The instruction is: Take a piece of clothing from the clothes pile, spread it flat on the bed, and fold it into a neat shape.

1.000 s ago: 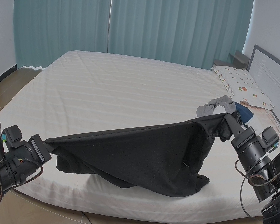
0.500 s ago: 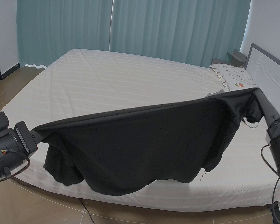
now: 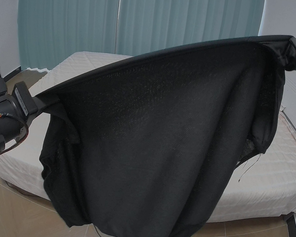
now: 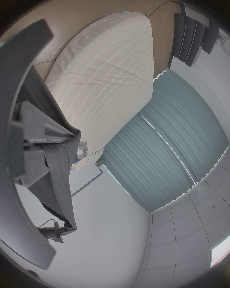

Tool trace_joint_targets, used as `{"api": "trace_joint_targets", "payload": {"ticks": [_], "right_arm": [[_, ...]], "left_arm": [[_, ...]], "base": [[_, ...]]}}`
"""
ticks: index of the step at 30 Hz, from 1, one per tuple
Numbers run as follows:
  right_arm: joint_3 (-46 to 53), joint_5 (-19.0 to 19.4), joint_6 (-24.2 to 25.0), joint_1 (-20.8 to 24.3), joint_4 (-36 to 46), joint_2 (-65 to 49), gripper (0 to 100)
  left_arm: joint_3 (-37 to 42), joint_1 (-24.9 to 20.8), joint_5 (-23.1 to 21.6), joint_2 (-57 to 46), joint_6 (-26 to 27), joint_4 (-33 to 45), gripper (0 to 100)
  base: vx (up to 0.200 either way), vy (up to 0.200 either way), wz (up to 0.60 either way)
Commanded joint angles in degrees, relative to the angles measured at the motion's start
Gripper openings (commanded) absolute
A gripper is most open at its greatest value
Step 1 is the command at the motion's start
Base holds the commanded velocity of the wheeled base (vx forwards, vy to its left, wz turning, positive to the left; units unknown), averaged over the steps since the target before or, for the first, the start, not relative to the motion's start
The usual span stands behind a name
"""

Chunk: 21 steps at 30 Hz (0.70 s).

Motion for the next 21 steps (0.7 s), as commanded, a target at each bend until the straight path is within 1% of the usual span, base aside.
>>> {"api": "trace_joint_targets", "payload": {"ticks": [1, 3, 4, 5, 8, 13, 15, 18, 21], "right_arm": [[-5.3, 0.7, 0.3, -5.1, 1.4, 12.1, 0], [-5.6, 0.7, 0.3, -5.1, 1.4, 13.7, 0], [-6.1, 0.5, 0.3, -5.2, 0.9, 15.5, 0], [-6.4, 0.3, 0.3, -5.2, 0.5, 16.3, 0], [-7.3, 0.1, 0.2, -5.2, -0.9, 18.7, 0], [-8.5, 0.0, -0.1, -5.6, -1.8, 22.1, 0], [-9.4, -0.4, -0.4, -6.2, -1.8, 23.7, 0], [-9.7, -0.3, -0.4, -6.7, -1.8, 24.5, 0], [-9.8, -0.3, -0.5, -7.3, -1.8, 25.7, 0]], "left_arm": [[-1.7, 2.8, -3.2, 9.7, -1.3, -0.3, 0], [-1.9, 3.9, -4.7, 10.8, -1.3, -0.4, 0], [-2.5, 5.1, -6.7, 12.0, -1.4, -0.3, 0], [-2.9, 5.6, -7.7, 12.8, -1.5, -0.3, 0], [-4.5, 7.5, -8.5, 16.0, -1.5, -0.4, 0], [-8.7, 8.9, -7.8, 22.3, -1.5, -1.0, 0], [-10.4, 9.5, -7.3, 24.6, -3.0, -2.1, 0], [-11.0, 9.7, -7.9, 25.9, -4.4, -3.8, 0], [-11.2, 9.6, -7.9, 28.0, -4.2, -4.2, 0]], "base": [[0.2, 0.0, 0.0], [0.2, 0.0, 0.0], [0.2, 0.0, 0.0], [0.2, 0.0, 0.0], [0.2, 0.0, 0.0], [0.0, 0.0, 0.0], [0.0, 0.0, 0.0], [0.0, 0.0, 0.0], [0.0, 0.0, 0.0]]}}
